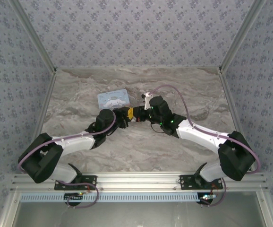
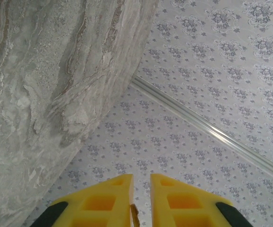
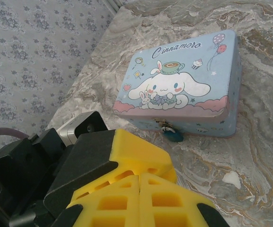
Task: Unlock the padlock with the key
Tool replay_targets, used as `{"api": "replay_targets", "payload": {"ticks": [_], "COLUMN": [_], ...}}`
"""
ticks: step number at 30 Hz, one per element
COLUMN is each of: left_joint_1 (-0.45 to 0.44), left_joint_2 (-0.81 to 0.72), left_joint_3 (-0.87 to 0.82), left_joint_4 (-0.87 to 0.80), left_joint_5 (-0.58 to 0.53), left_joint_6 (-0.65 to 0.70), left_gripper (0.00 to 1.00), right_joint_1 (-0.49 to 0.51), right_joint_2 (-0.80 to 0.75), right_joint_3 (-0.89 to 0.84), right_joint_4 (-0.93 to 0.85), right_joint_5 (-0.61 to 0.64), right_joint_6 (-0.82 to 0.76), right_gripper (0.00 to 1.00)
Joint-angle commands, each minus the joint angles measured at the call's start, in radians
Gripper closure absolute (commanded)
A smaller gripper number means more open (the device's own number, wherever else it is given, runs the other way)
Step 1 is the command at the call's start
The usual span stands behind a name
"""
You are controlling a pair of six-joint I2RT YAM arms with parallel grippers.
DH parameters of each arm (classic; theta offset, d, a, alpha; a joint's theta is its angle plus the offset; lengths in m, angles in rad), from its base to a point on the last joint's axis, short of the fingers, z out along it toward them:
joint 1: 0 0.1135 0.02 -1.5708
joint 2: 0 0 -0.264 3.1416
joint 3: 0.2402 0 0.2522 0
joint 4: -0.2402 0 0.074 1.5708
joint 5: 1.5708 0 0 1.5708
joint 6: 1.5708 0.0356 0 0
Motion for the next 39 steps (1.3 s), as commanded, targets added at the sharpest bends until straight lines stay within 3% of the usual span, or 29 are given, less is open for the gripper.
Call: {"api": "replay_targets", "payload": {"ticks": [1,39], "left_joint_1": [-0.005,-0.006], "left_joint_2": [0.007,0.022], "left_joint_3": [-0.008,-0.016], "left_joint_4": [0.041,0.037], "left_joint_5": [-0.017,-0.023], "left_joint_6": [-0.170,-0.167], "left_gripper": [0.88,0.87], "right_joint_1": [0.008,0.006], "right_joint_2": [-0.014,-0.029], "right_joint_3": [-0.012,-0.029], "right_joint_4": [0.005,0.013], "right_joint_5": [0.014,0.026], "right_joint_6": [0.009,0.020], "right_gripper": [1.00,1.00]}}
